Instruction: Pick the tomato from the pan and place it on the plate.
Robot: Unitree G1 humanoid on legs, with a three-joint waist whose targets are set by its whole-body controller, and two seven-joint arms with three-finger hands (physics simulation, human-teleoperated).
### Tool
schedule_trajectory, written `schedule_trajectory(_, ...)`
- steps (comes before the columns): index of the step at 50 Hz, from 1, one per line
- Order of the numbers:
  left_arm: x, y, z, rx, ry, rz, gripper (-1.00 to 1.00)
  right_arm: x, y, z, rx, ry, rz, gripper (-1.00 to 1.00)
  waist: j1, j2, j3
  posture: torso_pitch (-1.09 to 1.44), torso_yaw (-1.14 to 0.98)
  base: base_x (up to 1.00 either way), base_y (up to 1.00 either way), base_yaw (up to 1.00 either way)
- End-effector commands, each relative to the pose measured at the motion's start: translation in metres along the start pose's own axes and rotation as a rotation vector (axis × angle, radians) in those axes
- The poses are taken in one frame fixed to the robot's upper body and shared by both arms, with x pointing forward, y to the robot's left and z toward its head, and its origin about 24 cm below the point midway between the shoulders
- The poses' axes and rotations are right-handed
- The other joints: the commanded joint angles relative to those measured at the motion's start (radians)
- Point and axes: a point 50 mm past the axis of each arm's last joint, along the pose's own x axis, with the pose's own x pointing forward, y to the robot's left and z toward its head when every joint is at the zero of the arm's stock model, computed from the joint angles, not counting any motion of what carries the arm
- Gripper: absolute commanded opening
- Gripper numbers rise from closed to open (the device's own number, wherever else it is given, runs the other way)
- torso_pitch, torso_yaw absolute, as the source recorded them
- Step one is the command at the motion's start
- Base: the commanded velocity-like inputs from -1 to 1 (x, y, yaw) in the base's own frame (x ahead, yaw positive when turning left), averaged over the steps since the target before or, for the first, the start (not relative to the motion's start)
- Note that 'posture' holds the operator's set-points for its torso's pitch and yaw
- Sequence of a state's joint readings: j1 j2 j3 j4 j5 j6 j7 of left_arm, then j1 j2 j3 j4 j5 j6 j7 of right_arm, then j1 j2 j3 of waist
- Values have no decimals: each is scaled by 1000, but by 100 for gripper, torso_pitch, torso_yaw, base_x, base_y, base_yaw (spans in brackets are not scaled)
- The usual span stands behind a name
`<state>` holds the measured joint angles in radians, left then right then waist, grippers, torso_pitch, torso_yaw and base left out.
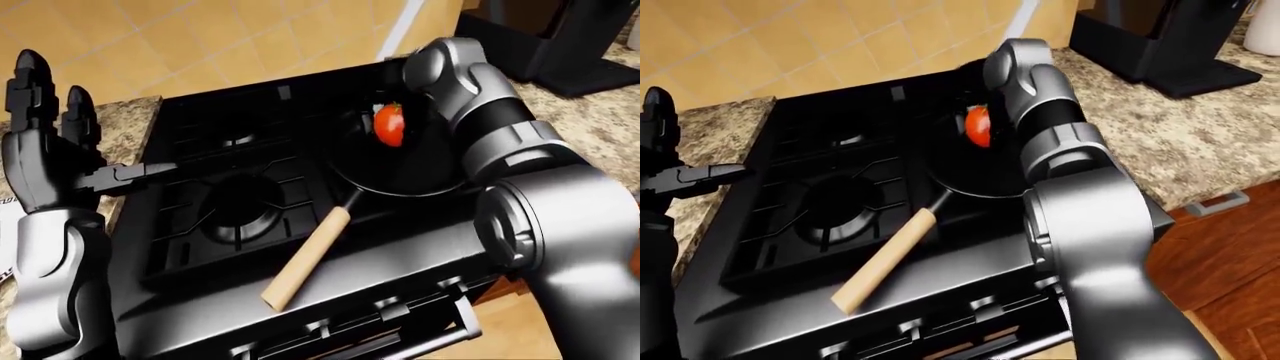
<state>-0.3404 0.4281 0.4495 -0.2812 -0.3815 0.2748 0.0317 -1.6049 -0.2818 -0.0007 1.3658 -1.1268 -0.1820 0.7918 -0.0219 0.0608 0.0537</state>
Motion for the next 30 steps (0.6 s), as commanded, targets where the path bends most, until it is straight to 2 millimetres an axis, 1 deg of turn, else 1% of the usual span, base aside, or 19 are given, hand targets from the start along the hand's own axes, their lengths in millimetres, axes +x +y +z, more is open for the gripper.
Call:
schedule_trajectory(1,3,0,18,10,-89,-5,100,-17,-24,8,-19,-30,-93,-100,0,4,-28,0,0,0,0,0)
schedule_trajectory(7,3,-1,19,10,-89,-5,100,-30,-37,11,6,-75,-130,-100,-1,4,-27,0,0,0,0,0)
schedule_trajectory(18,4,0,20,12,-91,-2,100,-45,-52,15,14,-121,-166,-100,-1,5,-26,0,0,0,0,0)
schedule_trajectory(22,4,-1,21,12,-92,-4,100,-50,-58,19,80,-178,-192,-100,-1,5,-26,0,0,0,0,0)
schedule_trajectory(24,4,-1,21,12,-92,-5,100,-50,-59,23,168,-222,-190,-100,-1,6,-27,0,0,0,0,0)
schedule_trajectory(26,4,-1,21,12,-92,-5,100,-49,-59,26,218,-257,-183,-100,-2,6,-27,0,0,0,0,0)
schedule_trajectory(30,5,0,20,14,-92,-3,100,-51,-61,29,260,-294,-196,-100,-3,7,-28,0,0,0,0,0)
